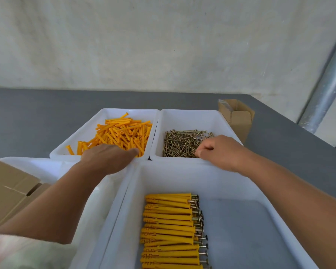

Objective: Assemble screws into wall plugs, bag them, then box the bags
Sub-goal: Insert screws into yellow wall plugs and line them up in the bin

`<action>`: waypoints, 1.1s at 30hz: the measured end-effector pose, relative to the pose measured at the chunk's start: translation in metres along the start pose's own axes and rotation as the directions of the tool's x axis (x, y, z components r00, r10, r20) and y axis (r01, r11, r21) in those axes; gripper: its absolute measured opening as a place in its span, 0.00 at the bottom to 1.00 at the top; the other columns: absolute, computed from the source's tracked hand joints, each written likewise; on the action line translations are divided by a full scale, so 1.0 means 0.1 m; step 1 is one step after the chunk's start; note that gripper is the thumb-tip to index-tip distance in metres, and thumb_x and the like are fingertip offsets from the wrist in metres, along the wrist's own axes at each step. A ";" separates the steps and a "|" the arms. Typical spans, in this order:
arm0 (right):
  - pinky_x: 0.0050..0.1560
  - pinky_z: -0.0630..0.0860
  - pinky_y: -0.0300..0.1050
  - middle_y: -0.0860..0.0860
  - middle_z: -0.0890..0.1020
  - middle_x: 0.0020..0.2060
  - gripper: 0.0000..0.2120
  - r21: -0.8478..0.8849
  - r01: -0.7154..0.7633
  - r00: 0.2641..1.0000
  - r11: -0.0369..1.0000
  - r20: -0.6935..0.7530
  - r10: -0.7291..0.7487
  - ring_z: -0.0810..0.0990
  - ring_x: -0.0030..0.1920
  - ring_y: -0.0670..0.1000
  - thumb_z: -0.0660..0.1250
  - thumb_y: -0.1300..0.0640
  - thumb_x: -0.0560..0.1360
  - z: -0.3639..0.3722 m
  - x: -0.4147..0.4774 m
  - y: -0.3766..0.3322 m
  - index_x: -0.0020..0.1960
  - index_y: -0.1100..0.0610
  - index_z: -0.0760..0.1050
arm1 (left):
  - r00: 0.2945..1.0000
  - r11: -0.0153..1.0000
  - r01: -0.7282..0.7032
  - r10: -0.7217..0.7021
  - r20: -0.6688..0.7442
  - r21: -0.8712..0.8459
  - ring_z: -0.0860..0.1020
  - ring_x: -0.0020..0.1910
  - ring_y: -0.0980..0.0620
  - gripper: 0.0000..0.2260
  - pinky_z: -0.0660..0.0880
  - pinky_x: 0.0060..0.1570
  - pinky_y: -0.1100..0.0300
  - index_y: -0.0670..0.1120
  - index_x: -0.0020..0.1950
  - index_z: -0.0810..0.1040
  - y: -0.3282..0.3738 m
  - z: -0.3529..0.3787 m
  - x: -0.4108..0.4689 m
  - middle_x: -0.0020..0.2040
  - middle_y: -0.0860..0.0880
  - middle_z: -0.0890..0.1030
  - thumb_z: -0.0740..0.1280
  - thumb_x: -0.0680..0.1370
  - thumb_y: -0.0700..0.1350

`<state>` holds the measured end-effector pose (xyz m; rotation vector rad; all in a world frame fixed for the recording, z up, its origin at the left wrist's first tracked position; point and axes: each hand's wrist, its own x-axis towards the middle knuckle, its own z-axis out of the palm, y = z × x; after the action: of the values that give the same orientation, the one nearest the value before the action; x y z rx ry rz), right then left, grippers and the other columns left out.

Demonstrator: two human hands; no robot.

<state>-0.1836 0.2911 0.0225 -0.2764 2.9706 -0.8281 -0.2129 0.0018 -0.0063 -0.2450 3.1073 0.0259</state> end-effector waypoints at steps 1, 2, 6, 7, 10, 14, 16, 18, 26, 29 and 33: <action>0.41 0.74 0.40 0.44 0.83 0.47 0.09 -0.006 -0.002 0.999 1.000 -0.041 0.001 0.79 0.45 0.46 0.62 0.53 0.80 0.02 -0.03 0.01 0.51 0.48 0.82 | 1.000 1.000 -0.002 0.002 -0.003 0.003 0.73 0.63 0.43 0.37 0.69 0.56 0.52 0.47 0.59 0.79 0.00 0.00 0.00 0.65 0.43 0.77 0.47 0.74 0.73; 0.45 0.75 0.42 0.45 0.84 0.48 0.11 -0.031 0.001 0.998 1.000 -0.069 -0.003 0.80 0.47 0.48 0.62 0.54 0.81 0.04 -0.04 0.01 0.51 0.50 0.83 | 1.000 1.000 -0.005 0.005 -0.006 0.008 0.74 0.62 0.43 0.35 0.69 0.55 0.53 0.48 0.56 0.79 0.00 0.00 -0.01 0.64 0.43 0.77 0.47 0.74 0.73; 0.54 0.76 0.53 0.58 0.84 0.52 0.13 -0.096 0.023 0.993 0.995 -0.112 -0.033 0.80 0.52 0.59 0.60 0.58 0.80 0.10 -0.05 -0.01 0.53 0.62 0.82 | 1.000 1.000 -0.013 0.013 -0.020 0.007 0.75 0.59 0.44 0.30 0.70 0.54 0.52 0.50 0.43 0.74 0.00 -0.01 -0.02 0.60 0.44 0.79 0.47 0.75 0.72; 0.53 0.76 0.54 0.60 0.83 0.52 0.14 -0.106 0.031 0.992 0.994 -0.115 -0.043 0.79 0.53 0.60 0.59 0.58 0.80 0.11 -0.05 0.00 0.54 0.63 0.81 | 1.000 1.000 -0.013 0.013 -0.021 0.005 0.75 0.58 0.44 0.29 0.70 0.54 0.52 0.50 0.43 0.73 0.00 -0.01 -0.03 0.59 0.44 0.79 0.47 0.75 0.72; 0.52 0.76 0.54 0.61 0.82 0.52 0.13 -0.126 0.054 0.988 0.991 -0.137 -0.071 0.79 0.52 0.61 0.59 0.58 0.80 0.12 -0.05 0.02 0.54 0.64 0.80 | 1.000 1.000 -0.007 0.007 -0.023 -0.010 0.75 0.56 0.45 0.30 0.70 0.53 0.53 0.50 0.43 0.74 0.00 0.00 -0.02 0.58 0.45 0.79 0.47 0.75 0.73; 0.50 0.76 0.52 0.61 0.83 0.50 0.14 -0.108 0.070 0.984 0.992 -0.158 -0.087 0.80 0.50 0.59 0.60 0.56 0.81 0.14 -0.05 0.05 0.53 0.63 0.80 | 0.999 0.999 0.005 -0.008 -0.047 -0.050 0.73 0.49 0.47 0.32 0.71 0.51 0.53 0.49 0.39 0.77 -0.01 0.00 -0.02 0.48 0.47 0.78 0.48 0.74 0.73; 0.46 0.75 0.48 0.60 0.83 0.47 0.14 -0.084 0.072 0.982 0.994 -0.167 -0.085 0.81 0.45 0.57 0.61 0.54 0.81 0.14 -0.05 0.06 0.51 0.63 0.81 | 0.997 0.998 0.031 -0.036 -0.074 -0.062 0.75 0.49 0.46 0.34 0.71 0.49 0.53 0.48 0.38 0.79 -0.01 0.00 -0.05 0.48 0.47 0.78 0.47 0.74 0.73; 0.41 0.74 0.44 0.59 0.84 0.43 0.15 -0.054 0.078 0.979 0.995 -0.184 -0.086 0.80 0.39 0.54 0.62 0.53 0.81 0.15 -0.05 0.06 0.48 0.62 0.82 | 0.992 0.996 0.078 -0.081 -0.093 -0.036 0.76 0.51 0.46 0.37 0.70 0.48 0.52 0.50 0.43 0.82 0.00 -0.01 -0.07 0.53 0.47 0.79 0.44 0.72 0.75; 0.32 0.67 0.33 0.54 0.81 0.34 0.15 0.031 0.067 0.967 0.997 -0.249 -0.057 0.75 0.33 0.49 0.63 0.51 0.81 0.14 -0.06 0.05 0.43 0.59 0.82 | 0.986 0.987 0.155 -0.158 0.062 0.048 0.64 0.74 0.44 0.42 0.59 0.69 0.43 0.57 0.71 0.72 0.02 -0.08 -0.11 0.74 0.49 0.69 0.38 0.71 0.77; 0.29 0.65 0.35 0.53 0.79 0.30 0.16 0.042 0.051 0.961 0.998 -0.274 -0.038 0.70 0.30 0.46 0.63 0.50 0.80 0.14 -0.05 0.05 0.43 0.59 0.82 | 0.984 0.986 0.163 -0.166 0.069 0.045 0.65 0.74 0.45 0.41 0.60 0.68 0.44 0.57 0.71 0.71 0.02 -0.09 -0.11 0.74 0.49 0.68 0.38 0.71 0.77; 0.33 0.69 0.42 0.56 0.80 0.32 0.18 0.023 0.053 0.953 0.998 -0.298 -0.044 0.72 0.31 0.48 0.63 0.49 0.80 0.12 -0.05 0.06 0.42 0.62 0.81 | 0.979 0.981 0.194 -0.195 0.062 0.018 0.65 0.73 0.45 0.43 0.60 0.68 0.45 0.54 0.72 0.70 0.02 -0.08 -0.09 0.74 0.49 0.69 0.40 0.70 0.78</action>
<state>-0.1781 0.2910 0.0096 -0.2441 3.2359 -1.0036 -0.2046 0.0052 0.0018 -0.5351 3.0038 0.0108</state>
